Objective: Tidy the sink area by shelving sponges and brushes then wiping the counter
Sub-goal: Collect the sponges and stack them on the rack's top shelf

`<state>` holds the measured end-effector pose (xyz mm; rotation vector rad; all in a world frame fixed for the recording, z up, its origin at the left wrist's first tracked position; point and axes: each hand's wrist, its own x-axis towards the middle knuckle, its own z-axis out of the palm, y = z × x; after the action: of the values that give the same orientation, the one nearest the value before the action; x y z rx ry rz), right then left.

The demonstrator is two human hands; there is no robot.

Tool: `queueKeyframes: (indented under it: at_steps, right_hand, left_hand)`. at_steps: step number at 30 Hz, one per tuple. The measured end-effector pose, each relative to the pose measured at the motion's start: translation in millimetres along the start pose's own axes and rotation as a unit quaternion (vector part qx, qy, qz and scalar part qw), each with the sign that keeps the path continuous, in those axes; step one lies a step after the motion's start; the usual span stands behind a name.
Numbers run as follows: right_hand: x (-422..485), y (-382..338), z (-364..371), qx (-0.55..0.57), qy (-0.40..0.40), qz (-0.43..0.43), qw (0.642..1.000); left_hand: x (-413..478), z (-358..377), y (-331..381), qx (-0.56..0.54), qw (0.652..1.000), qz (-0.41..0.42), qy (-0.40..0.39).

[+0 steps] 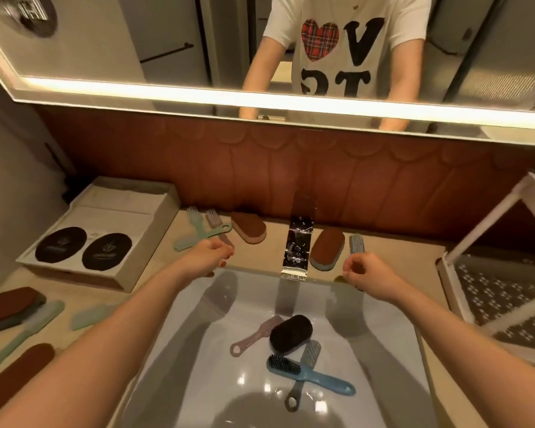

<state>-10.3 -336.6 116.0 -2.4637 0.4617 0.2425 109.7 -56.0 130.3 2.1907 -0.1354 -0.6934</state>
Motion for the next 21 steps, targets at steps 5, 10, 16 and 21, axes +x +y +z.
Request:
queueKeyframes:
  at_steps: [5,10,16,21]
  right_hand:
    - [26,2,23,-0.015,0.049,0.026,0.998]
    - [48,-8,34,-0.051,0.071,0.017,0.996]
    - [75,-21,42,-0.104,0.089,0.042,0.990]
    - [87,-27,47,-0.155,0.072,0.072,0.983]
  left_hand:
    - [35,10,-20,-0.004,1.000,0.007,0.019]
    - [74,18,-26,0.056,0.994,0.020,0.093]
    - [109,33,-16,0.156,0.986,0.029,0.060]
    - [130,39,4,0.249,0.963,0.063,0.075]
